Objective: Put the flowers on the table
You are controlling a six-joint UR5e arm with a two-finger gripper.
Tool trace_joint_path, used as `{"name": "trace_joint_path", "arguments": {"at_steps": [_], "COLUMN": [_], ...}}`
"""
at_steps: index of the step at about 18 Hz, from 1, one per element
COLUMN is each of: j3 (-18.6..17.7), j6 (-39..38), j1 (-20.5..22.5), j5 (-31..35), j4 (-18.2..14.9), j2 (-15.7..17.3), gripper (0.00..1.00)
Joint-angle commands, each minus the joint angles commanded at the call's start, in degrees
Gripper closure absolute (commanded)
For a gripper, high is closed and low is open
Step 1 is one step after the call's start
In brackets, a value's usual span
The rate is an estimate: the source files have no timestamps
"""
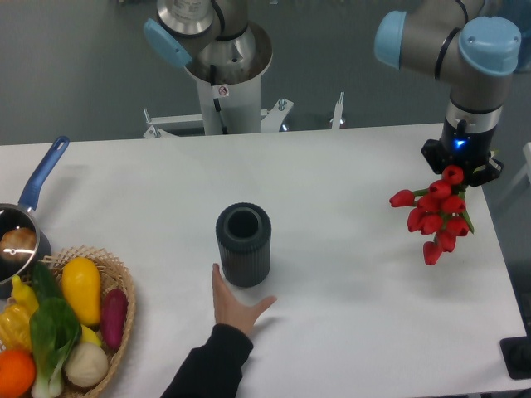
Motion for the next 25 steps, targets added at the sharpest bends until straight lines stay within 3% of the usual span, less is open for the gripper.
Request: {"name": "trace_joint_path", "arguments": {"at_steps": [5, 11, 16, 20, 21, 22, 25], "j3": [-0.2, -1.6, -3.3, -3.9, -3.9, -4.1, -4.5], "j6": [-1.2, -8.4, -14.0, -14.7, -14.7, -14.7, -14.5], "j1": [-2.5, -7.6, -12.3, -13.8, -13.8, -13.8, -13.4], "j5": [0.3, 0.4, 0.4, 0.2, -0.1, 0.0, -0.1], "j4": [-0.1, 0.1, 0.5, 0.3, 0.4, 0.4, 1.1], "j2": [-0.4, -0.6, -0.6, -0.6, -0.5, -0.5, -0.4], "gripper": [0.96, 0.95, 0.83, 0.5, 0.16, 0.0, 0.0]}}
